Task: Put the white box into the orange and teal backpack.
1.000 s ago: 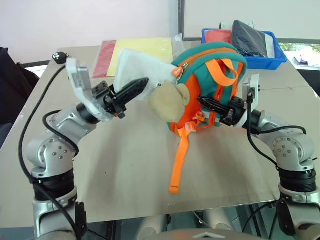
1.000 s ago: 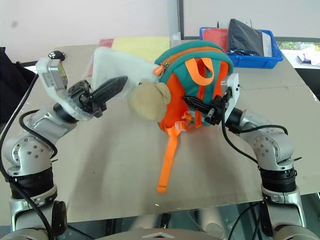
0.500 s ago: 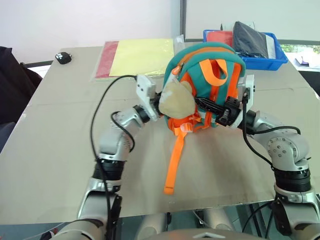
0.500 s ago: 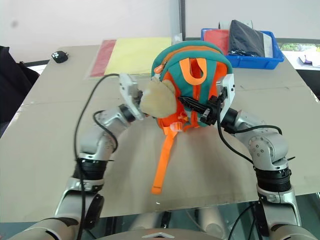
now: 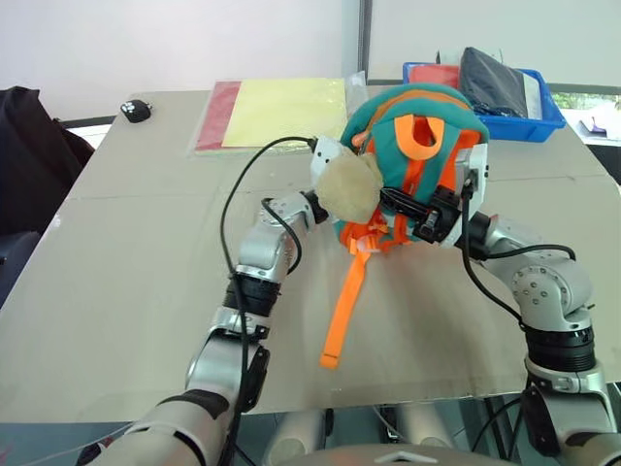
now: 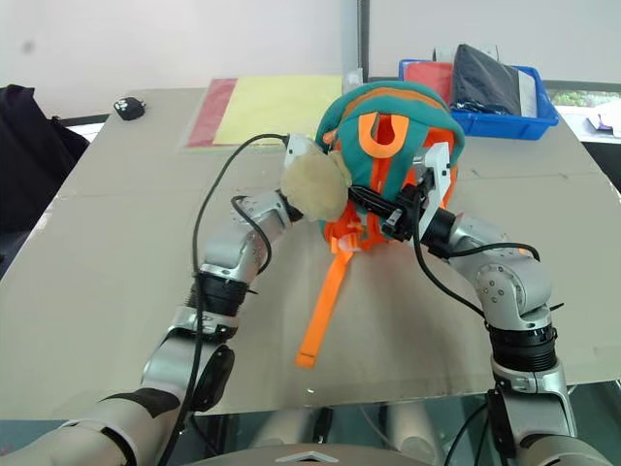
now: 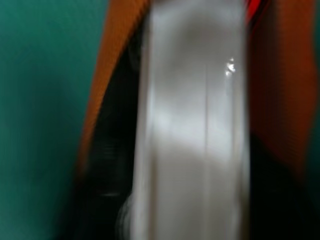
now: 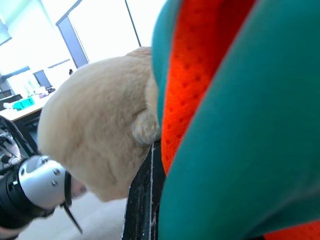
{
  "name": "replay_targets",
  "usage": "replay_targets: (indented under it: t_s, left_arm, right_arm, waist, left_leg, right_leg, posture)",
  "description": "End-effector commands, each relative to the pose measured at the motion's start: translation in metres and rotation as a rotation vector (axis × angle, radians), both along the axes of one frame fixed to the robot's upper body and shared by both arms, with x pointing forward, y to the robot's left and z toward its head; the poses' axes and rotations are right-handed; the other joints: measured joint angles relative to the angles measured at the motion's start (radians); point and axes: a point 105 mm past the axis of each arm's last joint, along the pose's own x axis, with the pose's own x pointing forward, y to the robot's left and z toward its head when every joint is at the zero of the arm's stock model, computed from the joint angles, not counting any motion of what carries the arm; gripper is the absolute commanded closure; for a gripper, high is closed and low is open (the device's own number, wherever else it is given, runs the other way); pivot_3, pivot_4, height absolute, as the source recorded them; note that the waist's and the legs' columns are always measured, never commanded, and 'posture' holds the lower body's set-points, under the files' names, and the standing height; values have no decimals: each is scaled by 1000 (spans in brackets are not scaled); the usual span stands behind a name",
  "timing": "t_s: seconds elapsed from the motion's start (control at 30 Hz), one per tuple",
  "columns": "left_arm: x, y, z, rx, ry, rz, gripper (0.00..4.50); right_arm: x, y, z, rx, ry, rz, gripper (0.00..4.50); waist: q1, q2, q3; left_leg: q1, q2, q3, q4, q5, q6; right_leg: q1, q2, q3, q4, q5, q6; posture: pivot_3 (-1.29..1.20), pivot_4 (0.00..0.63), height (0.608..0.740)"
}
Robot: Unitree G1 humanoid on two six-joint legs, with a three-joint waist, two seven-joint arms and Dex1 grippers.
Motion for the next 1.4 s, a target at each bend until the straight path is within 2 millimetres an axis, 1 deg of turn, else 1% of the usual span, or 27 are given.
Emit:
replay_targets:
  t_s: [0.03,0.07,0.13,0.2,0.23,0.27,0.33,0.4,0.47,0.5,0.57,0.63,0.67,0.73,0.83,0.93,0.97,1.03,1.1,1.2,1.3,1.33,1.37,1.4]
  left_arm:
    - [-36,28,27,16,-55,-76,213]
    - [-47,43,37,19,-65,-85,213]
    - [-61,61,50,-4,-43,-88,213]
    - [-74,77,61,-41,-9,-102,213]
    - [-78,85,67,-83,5,-99,213]
    - [-77,96,72,-130,21,-67,213]
    - [-77,111,70,-147,51,-20,213]
    - [-77,116,66,-143,75,9,213]
    - [-85,116,69,-188,104,-24,213]
    - [-92,115,73,-226,118,-60,213]
    - [-112,116,82,-315,158,-172,213]
    - [-124,121,90,-394,182,-221,213]
    - [-126,123,91,-419,201,-226,213]
    - [-129,119,85,-402,245,-225,213]
    - [-132,107,76,-352,281,-228,213]
    - [-128,93,67,-295,312,-204,213]
    - [-122,88,59,-232,297,-155,213]
    - [-115,80,57,-194,248,-118,213]
    - [-110,79,55,-184,239,-97,213]
    - [-104,80,43,-100,223,-53,213]
    - [-100,80,47,-121,189,-35,213]
    - [-99,80,47,-124,184,-35,739]
    - [-100,80,48,-125,181,-40,954]
    - [-102,80,48,-129,179,-49,1389]
  right_arm:
    - [-10,5,17,23,-79,28,4500]
    - [-10,4,16,23,-77,27,4500]
    - [-10,4,16,23,-76,28,4500]
    - [-9,5,15,24,-75,29,4500]
    - [-9,5,15,27,-73,31,4500]
    - [-8,6,14,27,-71,35,4500]
    - [-8,8,13,26,-70,44,4500]
    - [-7,10,13,26,-70,52,4500]
    - [-7,11,13,24,-72,58,4500]
    - [-7,11,13,22,-74,59,4500]
    - [-6,11,13,22,-76,60,4500]
    - [-6,11,12,23,-77,58,4500]
    - [-6,11,12,22,-77,59,4500]
    - [-6,11,11,21,-76,59,4500]
    - [-6,12,10,20,-77,59,4500]
    - [-5,12,11,22,-80,60,4500]
    - [-5,12,11,25,-81,61,4500]
    - [-6,13,11,25,-83,62,4500]
    - [-6,13,11,26,-82,64,4500]
    - [-6,14,12,29,-81,67,4500]
    - [-7,14,11,33,-78,69,4500]
    - [-7,15,11,33,-77,70,4500]
    - [-8,15,10,34,-75,72,4500]
    - [-8,16,10,35,-74,72,4500]
  waist:
    - [-18,0,0]
    - [-27,0,0]
    - [-35,0,0]
    - [-30,0,0]
    - [-27,0,0]
    - [-25,0,0]
    - [-21,0,0]
    - [-21,0,0]
    - [-19,0,0]
    - [-19,0,0]
    - [-24,0,0]
    - [-27,0,0]
    - [-28,0,0]
    - [-25,0,0]
    - [-21,0,0]
    - [-17,0,0]
    - [-17,0,0]
    - [-18,0,0]
    - [-19,0,0]
    - [-23,0,0]
    - [-21,0,0]
    - [-20,0,0]
    - [-20,0,0]
    - [-21,0,0]
  left_leg:
    - [-1,1,1,-1,0,0]
    - [-1,1,1,-2,0,0]
    - [-1,1,1,-4,0,0]
    - [-2,1,0,-4,0,0]
    - [-2,1,0,-4,0,0]
    - [-2,1,0,-3,0,0]
    - [-2,0,0,-3,0,0]
    - [-1,0,0,-2,0,0]
    - [-1,0,0,-2,0,0]
    - [-1,0,0,-2,0,0]
    - [-1,0,0,-2,0,0]
    - [-1,1,0,-3,0,0]
    - [-1,1,0,-3,0,0]
    - [-1,1,0,-3,0,0]
    - [0,0,0,-2,0,0]
    - [0,0,0,-2,0,0]
    - [0,0,0,-2,0,0]
    - [0,0,0,-2,0,0]
    - [0,0,0,-3,0,0]
    - [0,0,1,-3,0,0]
    - [0,0,1,-3,0,0]
    - [0,0,1,-3,0,0]
    - [0,0,1,-3,0,0]
    - [0,0,1,-3,0,0]
  right_leg:
    - [-2,1,2,0,0,0]
    - [-3,1,3,0,0,0]
    - [-6,3,7,0,0,0]
    - [-6,2,6,-1,0,0]
    - [-6,2,6,-1,0,0]
    - [-6,2,6,-1,0,0]
    - [-6,2,5,-1,0,0]
    - [-4,2,5,-1,0,0]
    - [-4,2,5,-1,0,0]
    - [-4,2,5,-1,0,0]
    - [-4,2,5,-1,0,0]
    - [-5,2,5,-1,0,0]
    - [-5,2,6,-1,0,0]
    - [-5,2,6,-1,0,0]
    - [-4,2,6,-1,0,0]
    - [-4,1,6,-1,0,0]
    - [-4,2,6,-1,0,0]
    - [-4,2,6,0,0,0]
    - [-4,2,6,-1,0,0]
    - [-4,2,7,-1,0,0]
    - [-4,2,7,-1,0,0]
    - [-4,2,7,-1,0,0]
    - [-4,2,7,-1,0,0]
    - [-4,2,7,-1,0,0]
  posture:
    - [0,150,740]
    - [0,150,740]
    - [0,150,740]
    - [0,150,740]
    - [0,150,740]
    - [0,150,740]
    - [0,150,740]
    - [0,150,740]
    - [0,150,740]
    - [0,150,740]
    - [0,150,740]
    - [0,150,740]
    - [0,150,740]
    - [0,150,740]
    - [0,150,740]
    - [0,150,740]
    - [0,150,740]
    - [0,150,740]
    - [0,150,740]
    - [0,150,740]
    - [0,150,740]
    - [0,150,740]
    - [0,150,740]
    - [0,150,740]
